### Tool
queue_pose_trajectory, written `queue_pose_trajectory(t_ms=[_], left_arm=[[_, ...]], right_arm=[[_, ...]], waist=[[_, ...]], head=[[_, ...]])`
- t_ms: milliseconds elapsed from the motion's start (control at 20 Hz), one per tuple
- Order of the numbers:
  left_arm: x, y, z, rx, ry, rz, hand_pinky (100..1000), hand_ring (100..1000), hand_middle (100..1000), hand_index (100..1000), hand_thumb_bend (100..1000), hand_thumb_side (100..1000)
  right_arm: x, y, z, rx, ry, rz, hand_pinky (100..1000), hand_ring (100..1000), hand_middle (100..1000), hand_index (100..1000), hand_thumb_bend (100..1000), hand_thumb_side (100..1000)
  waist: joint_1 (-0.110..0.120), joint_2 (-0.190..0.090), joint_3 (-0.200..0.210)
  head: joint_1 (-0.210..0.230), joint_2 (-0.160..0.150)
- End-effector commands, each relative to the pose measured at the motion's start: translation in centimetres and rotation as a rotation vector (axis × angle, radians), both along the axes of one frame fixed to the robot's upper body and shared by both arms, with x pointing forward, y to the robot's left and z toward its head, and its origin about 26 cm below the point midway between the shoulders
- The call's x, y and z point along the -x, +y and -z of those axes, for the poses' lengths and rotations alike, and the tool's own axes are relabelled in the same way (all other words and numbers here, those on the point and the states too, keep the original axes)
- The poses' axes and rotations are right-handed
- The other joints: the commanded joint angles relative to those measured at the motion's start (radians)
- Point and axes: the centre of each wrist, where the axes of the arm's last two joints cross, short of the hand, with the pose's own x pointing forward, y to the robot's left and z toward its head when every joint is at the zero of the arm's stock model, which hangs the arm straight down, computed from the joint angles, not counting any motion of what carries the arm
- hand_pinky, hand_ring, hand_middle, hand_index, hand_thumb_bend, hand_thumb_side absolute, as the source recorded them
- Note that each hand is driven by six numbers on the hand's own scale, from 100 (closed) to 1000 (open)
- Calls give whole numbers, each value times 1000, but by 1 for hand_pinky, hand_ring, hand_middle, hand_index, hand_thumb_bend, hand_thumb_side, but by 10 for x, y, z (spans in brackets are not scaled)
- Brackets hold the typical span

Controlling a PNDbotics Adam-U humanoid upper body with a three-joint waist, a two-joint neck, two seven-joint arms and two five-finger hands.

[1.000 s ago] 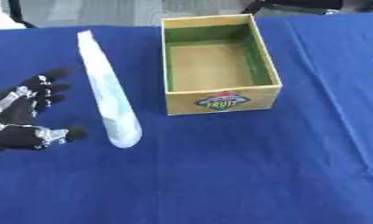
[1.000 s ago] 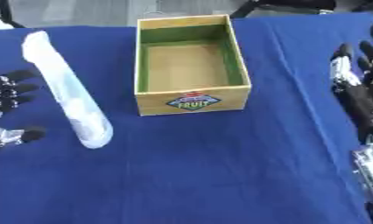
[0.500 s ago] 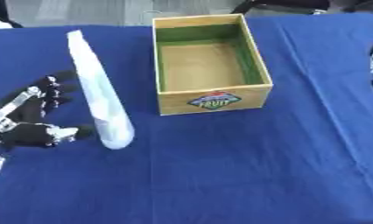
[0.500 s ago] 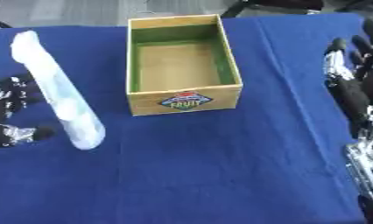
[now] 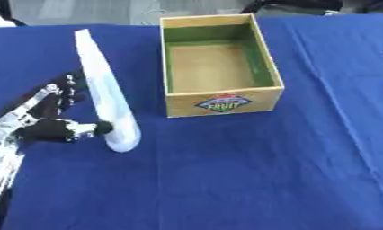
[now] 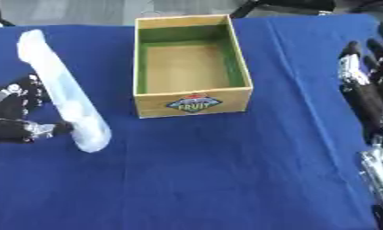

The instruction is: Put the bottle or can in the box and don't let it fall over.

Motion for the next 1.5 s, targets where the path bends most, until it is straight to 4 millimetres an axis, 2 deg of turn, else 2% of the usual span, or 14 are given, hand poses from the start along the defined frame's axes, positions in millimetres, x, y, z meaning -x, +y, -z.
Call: queue_pose_trajectory(t_ms=[50, 1200, 1500], left_arm=[[-2, -4, -8, -16, -27, 12, 1000, 1000, 1000, 976, 739, 174], [-16, -23, 2, -35, 9, 70, 1000, 1000, 1000, 945, 743, 172], [-18, -27, 5, -55, 19, 94, 1000, 1000, 1000, 928, 704, 167]], right_arm=[[2, 2, -9, 15, -31, -15, 1000, 1000, 1000, 975, 100, 470], [1, 4, -11, 12, -31, -31, 1000, 1000, 1000, 976, 100, 470], [1, 4, -12, 9, -26, -32, 1000, 1000, 1000, 977, 100, 470]], waist=[[-2, -12, -3], [-3, -9, -17], [-4, -8, -19]], head=[[5, 4], [20, -11], [27, -8]])
